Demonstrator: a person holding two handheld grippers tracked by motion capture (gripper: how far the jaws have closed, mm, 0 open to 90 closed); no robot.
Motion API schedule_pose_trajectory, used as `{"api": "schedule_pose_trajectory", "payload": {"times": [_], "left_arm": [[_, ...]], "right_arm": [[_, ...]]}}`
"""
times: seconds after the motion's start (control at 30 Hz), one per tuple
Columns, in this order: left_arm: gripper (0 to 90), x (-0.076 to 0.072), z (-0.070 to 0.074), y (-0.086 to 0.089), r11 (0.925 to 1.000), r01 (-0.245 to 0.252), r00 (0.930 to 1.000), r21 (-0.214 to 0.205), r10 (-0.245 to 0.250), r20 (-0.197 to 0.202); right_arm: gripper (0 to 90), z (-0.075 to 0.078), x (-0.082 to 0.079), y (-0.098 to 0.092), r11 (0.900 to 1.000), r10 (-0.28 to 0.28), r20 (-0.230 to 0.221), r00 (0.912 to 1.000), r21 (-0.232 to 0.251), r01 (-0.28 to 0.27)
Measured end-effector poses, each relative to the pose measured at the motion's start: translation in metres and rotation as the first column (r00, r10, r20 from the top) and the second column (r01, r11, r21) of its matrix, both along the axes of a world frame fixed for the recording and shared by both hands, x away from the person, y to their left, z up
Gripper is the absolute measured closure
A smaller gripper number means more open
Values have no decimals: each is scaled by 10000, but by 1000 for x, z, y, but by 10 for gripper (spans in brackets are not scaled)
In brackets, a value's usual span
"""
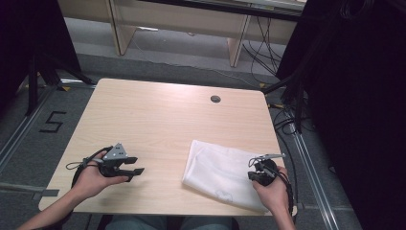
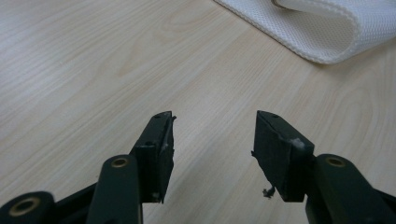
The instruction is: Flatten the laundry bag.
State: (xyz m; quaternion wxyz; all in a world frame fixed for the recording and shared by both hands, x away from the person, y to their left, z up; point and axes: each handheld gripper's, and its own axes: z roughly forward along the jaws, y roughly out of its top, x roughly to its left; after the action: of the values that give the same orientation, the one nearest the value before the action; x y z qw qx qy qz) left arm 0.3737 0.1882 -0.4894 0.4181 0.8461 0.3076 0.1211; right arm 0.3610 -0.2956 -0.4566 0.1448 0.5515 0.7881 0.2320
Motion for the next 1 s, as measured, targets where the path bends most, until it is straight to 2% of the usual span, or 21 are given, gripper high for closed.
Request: {"api": "schedule_pose_trajectory", "payload": {"times": [0.07,0.1,0.13,0.17,0.2,0.23,0.27,0.33,0.43,0.5,0.57,0.6,0.63,0.67,0.7,0.77,0.8,0.83,0.9,0.93,1.0], "left_arm": [[478,1,-2,-3,9998,-102,9998,-156,99,-169],[480,2,-2,-5,9997,6,9999,-243,-9,-105],[481,1,-2,-7,9995,-32,9996,-303,24,-288],[482,1,-2,-8,9994,-16,9997,-342,7,-259],[482,1,-2,-10,9993,59,9996,-375,-69,-260],[481,2,-2,-12,9992,115,9996,-370,-125,-258],[482,3,-1,-12,9995,227,9997,-204,-228,-64],[482,6,0,-13,9983,311,9994,-496,-318,-131],[481,8,1,-19,9980,232,9992,-594,-251,-310],[475,10,5,-23,9977,480,9985,-488,-492,-231],[474,10,8,-35,9952,625,9975,-754,-647,-273],[470,10,10,-40,9945,840,9960,-620,-856,-246],[457,10,11,-45,9917,1097,9933,-667,-1119,-295],[440,10,15,-54,9848,1655,9852,-533,-1675,-362],[434,10,16,-58,9817,1843,9821,-473,-1858,-314],[429,9,19,-67,9755,2107,9762,-635,-2133,-382],[424,10,21,-72,9720,2276,9720,-583,-2304,-460],[417,10,21,-77,9693,2372,9693,-644,-2406,-516],[416,11,21,-86,9649,2557,9638,-594,-2593,-628],[416,11,20,-92,9613,2650,9598,-750,-2704,-754],[415,15,17,-99,9552,2850,9529,-801,-2914,-843]], "right_arm": [[900,1,0,-2,10000,19,-72,10000,-38,-20],[900,2,-1,-3,9997,-245,-155,9996,-66,244],[900,3,-2,-5,9999,-100,-294,9995,-97,98],[900,3,-4,-6,9999,-88,-761,9971,-136,78],[900,3,-4,-6,9999,-88,-761,9971,-136,78],[900,4,-8,-4,9990,-401,-1120,9929,144,419],[900,4,-11,-5,9994,-323,-1280,9912,53,333],[899,4,-12,-5,9997,-215,-1354,9906,86,228],[875,8,-15,-7,9999,-128,-1814,9833,-57,119],[878,9,-17,-10,9996,-286,-1885,9817,-10,289],[883,8,-19,-12,9993,-366,-2223,9743,-37,367],[872,8,-19,-15,9997,-199,-2206,9752,-208,157],[856,6,-19,-16,9995,-194,-2155,9763,-269,139],[849,8,-19,-15,9991,-333,-2372,9709,-335,261],[854,6,-18,-19,9961,-214,-2103,9774,-881,29],[868,6,-16,-20,9952,-30,-2265,9740,-955,-192],[887,5,-15,-20,9960,-260,-2173,9757,-891,67],[900,4,-14,-22,9952,-270,-2422,9698,-980,32],[900,0,-13,-22,9955,-191,-2352,9718,-948,-34],[900,-3,-11,-17,9950,-728,-2998,9512,-873,486],[900,-6,-10,-16,9955,-613,-3142,9474,-882,352]]}}
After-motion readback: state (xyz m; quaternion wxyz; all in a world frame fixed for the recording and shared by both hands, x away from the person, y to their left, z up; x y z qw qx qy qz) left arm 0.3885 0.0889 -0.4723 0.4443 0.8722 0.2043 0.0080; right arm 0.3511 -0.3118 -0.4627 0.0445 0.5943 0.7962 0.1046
